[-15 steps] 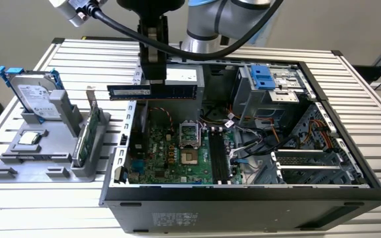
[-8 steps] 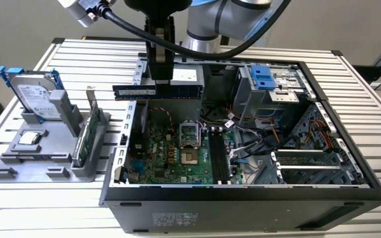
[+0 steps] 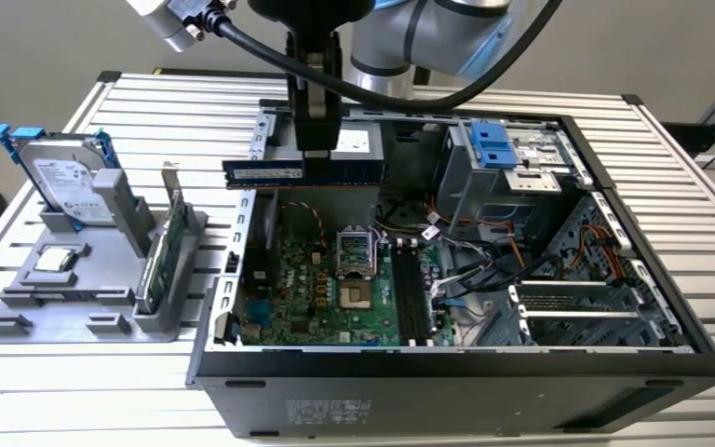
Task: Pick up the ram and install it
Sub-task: 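Pick up the ram and move it above insertion slot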
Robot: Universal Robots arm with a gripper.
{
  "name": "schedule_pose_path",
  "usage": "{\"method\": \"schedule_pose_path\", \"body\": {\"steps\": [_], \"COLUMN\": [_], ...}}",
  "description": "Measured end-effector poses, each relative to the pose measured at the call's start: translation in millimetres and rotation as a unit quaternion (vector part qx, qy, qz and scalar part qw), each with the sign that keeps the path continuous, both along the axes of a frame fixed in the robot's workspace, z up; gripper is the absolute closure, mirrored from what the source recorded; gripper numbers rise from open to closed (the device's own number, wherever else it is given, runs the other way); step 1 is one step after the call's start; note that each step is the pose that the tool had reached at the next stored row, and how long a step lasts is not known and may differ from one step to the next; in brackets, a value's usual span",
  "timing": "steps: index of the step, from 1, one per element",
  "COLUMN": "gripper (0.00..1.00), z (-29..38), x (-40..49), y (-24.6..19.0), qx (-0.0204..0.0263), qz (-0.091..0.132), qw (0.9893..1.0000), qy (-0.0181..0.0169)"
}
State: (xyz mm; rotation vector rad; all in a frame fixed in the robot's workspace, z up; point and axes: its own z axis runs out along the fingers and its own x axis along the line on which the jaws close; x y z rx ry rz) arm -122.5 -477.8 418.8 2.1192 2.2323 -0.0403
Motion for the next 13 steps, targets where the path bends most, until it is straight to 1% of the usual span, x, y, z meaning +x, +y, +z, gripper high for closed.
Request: {"method": "schedule_pose_path", "body": {"steps": [13], "gripper": [1.0], "z": [0.0], "x": [13.5], "y": [0.1], "qx": [0.0], "qz": [0.0], "qw": [1.0], "qy": [0.0]}}
